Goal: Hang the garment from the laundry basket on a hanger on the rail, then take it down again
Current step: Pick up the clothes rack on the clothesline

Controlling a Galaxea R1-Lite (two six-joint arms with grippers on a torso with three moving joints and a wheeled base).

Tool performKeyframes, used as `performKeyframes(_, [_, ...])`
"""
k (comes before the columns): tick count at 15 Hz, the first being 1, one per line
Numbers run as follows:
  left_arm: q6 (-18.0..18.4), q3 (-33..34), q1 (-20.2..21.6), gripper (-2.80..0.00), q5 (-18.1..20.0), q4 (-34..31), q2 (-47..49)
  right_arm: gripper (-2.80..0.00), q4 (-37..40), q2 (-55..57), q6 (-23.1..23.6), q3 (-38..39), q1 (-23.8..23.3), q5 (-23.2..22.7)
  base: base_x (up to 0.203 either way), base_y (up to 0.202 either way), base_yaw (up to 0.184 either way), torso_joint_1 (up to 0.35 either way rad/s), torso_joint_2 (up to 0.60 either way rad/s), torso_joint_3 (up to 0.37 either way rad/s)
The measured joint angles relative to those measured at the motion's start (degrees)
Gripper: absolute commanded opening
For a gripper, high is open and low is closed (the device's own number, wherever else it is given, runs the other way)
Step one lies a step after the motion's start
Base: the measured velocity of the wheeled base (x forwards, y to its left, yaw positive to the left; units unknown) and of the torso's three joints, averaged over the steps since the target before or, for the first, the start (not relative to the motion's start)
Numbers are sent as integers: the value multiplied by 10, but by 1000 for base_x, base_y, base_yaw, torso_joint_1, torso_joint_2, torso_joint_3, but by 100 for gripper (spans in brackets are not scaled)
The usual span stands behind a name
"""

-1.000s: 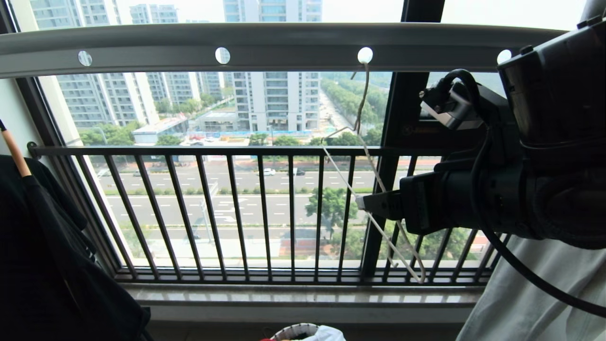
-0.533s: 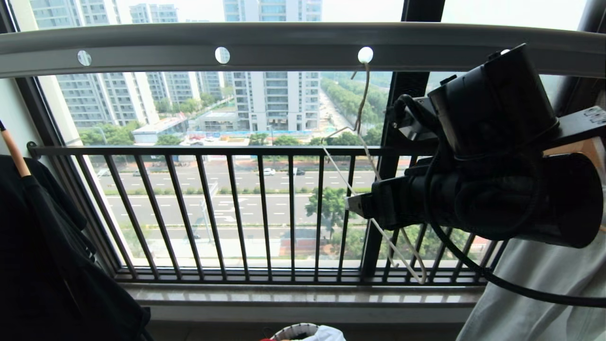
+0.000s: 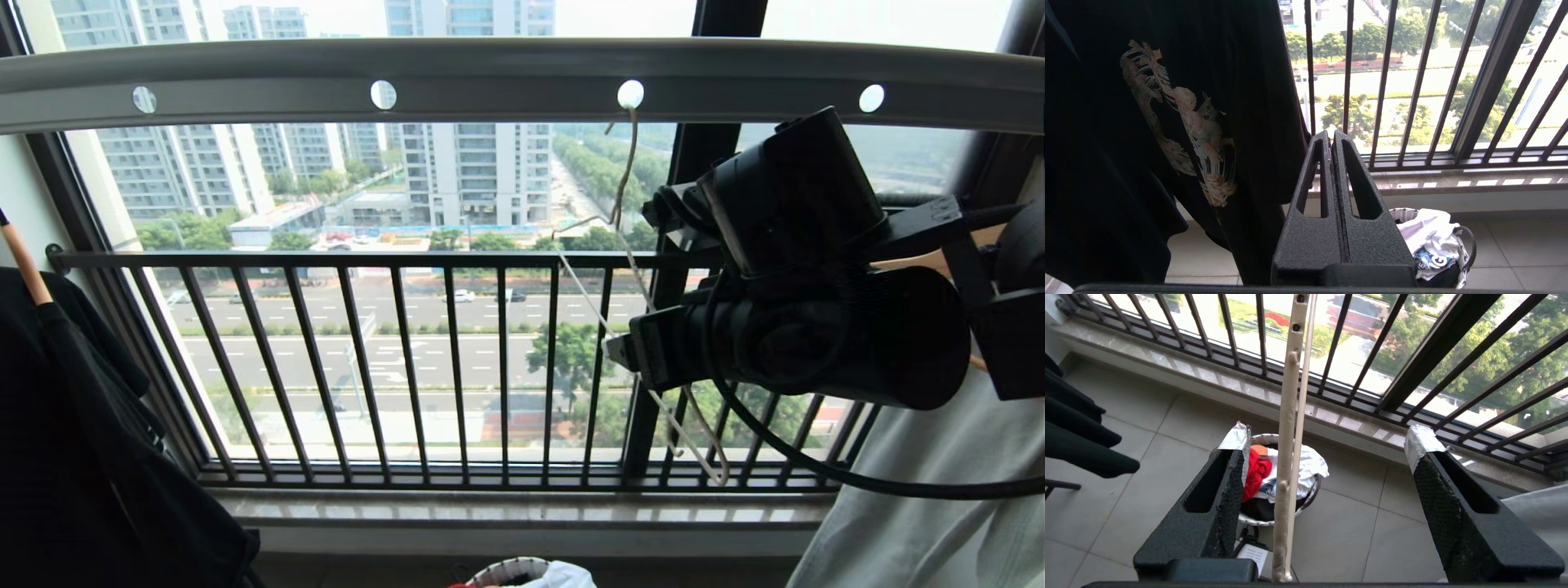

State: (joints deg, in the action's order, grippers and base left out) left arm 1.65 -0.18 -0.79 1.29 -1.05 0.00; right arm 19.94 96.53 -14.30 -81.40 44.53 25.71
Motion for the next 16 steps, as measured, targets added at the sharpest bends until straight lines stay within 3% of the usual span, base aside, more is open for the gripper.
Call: performKeyframes(16, [0,0,0,-280,0,0,0,-280,3,0,16,-2,-11,15,0,0,0,0,0,0])
